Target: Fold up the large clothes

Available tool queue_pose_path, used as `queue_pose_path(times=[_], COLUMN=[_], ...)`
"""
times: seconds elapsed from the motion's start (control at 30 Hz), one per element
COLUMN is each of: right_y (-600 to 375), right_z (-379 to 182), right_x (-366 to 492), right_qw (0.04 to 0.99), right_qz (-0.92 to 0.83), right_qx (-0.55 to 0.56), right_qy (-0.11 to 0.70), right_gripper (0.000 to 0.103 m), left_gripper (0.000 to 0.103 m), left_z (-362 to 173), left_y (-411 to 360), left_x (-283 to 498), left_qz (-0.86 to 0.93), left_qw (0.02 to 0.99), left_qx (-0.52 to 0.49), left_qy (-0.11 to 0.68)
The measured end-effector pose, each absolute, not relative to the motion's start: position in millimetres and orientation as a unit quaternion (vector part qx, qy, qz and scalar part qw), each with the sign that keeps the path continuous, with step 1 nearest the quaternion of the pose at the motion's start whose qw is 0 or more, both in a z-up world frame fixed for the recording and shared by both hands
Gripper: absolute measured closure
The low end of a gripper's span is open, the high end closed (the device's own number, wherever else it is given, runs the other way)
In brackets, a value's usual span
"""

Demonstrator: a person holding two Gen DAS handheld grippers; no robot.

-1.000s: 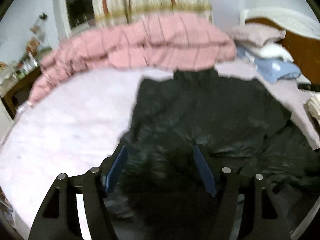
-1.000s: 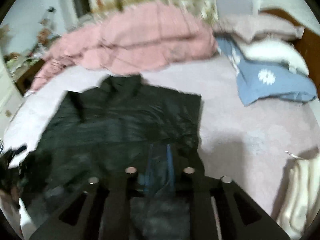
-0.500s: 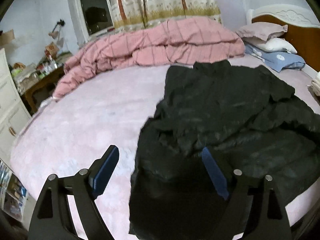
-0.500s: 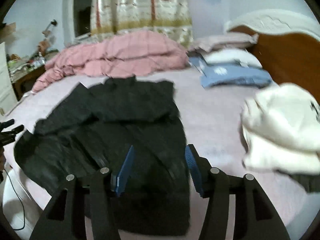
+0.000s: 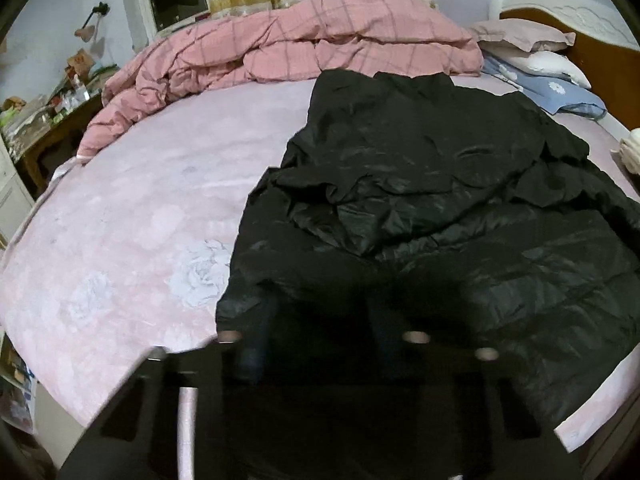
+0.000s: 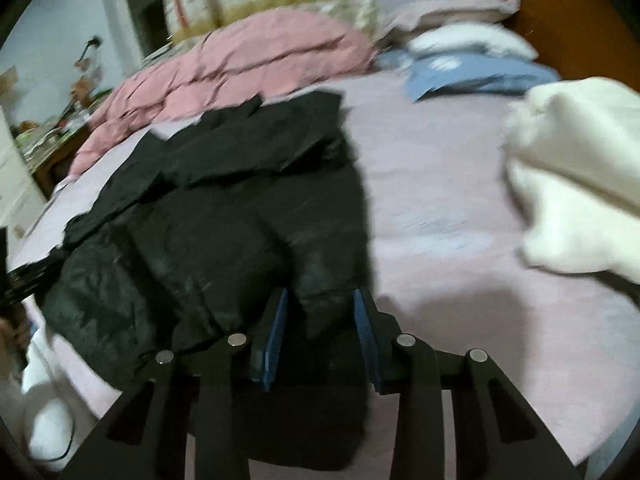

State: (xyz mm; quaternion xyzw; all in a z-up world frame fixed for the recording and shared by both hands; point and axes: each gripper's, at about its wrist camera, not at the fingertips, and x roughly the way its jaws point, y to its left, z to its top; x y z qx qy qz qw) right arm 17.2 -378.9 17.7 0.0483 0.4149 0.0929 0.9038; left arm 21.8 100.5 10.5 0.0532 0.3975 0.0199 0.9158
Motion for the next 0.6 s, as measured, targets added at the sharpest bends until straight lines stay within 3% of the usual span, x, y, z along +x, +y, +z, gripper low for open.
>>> queue_pose_path(times=[0.03, 0.07, 0.3, 0.6], right_y=[-375.4, -371.0, -374.4, -372.8], right_z=[16.6, 18.2, 47.9, 30.2], right_x=[16.3, 12.3, -73.3, -143.4], right_qw=[0.905, 0.91, 0.963, 0.958], right_qz=[0.092, 0.088, 0.068, 0.014], right_qx=[0.042, 0.032, 0.069, 0.083], right_qy=[0.414, 0.404, 0.253, 0.273], right_gripper=[0.095, 0.102, 0.102, 0.102], left_gripper=[0.089, 0.094, 0.097, 0.097], left_z=[12.9, 15.9, 35.1, 28.7], left_y=[100.8, 101.7, 108.4, 110.8], left_x=[17.2, 12.7, -45.7, -101.2], left_qz=[0.019, 0.016, -0.005, -0.017], left_qw=[0.919, 0.923, 0.951, 0.95], left_qx=[0.052, 0.047, 0.018, 0.006], left_qy=[0.39, 0.38, 0.31, 0.312])
